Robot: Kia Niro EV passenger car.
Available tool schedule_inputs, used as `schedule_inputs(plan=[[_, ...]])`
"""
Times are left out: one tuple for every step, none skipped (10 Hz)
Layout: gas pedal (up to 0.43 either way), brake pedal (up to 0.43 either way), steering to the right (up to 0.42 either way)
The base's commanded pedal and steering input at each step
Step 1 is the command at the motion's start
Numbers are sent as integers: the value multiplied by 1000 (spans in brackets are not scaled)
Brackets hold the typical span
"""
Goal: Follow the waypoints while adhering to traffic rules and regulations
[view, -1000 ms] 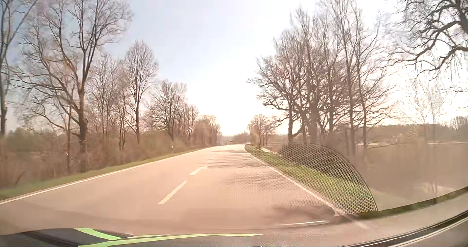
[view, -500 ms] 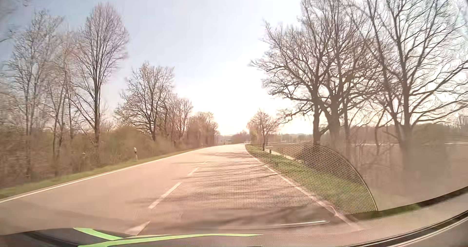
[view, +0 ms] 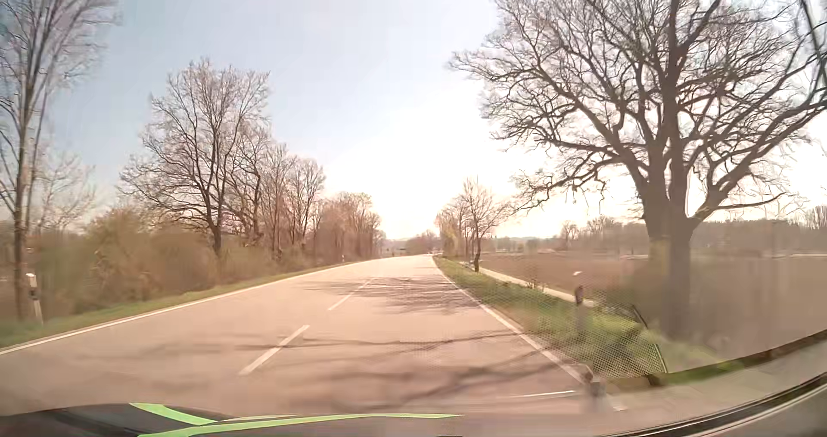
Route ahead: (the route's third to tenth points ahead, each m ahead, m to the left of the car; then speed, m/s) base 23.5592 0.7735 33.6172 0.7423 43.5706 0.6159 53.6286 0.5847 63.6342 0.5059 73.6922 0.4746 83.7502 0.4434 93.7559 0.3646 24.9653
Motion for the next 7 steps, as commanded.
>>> schedule_inputs(plan=[[169, 0, 1], [169, 0, 1], [157, 0, 1], [157, 0, 1], [150, 0, 1], [150, 0, 0], [150, 0, 1]])
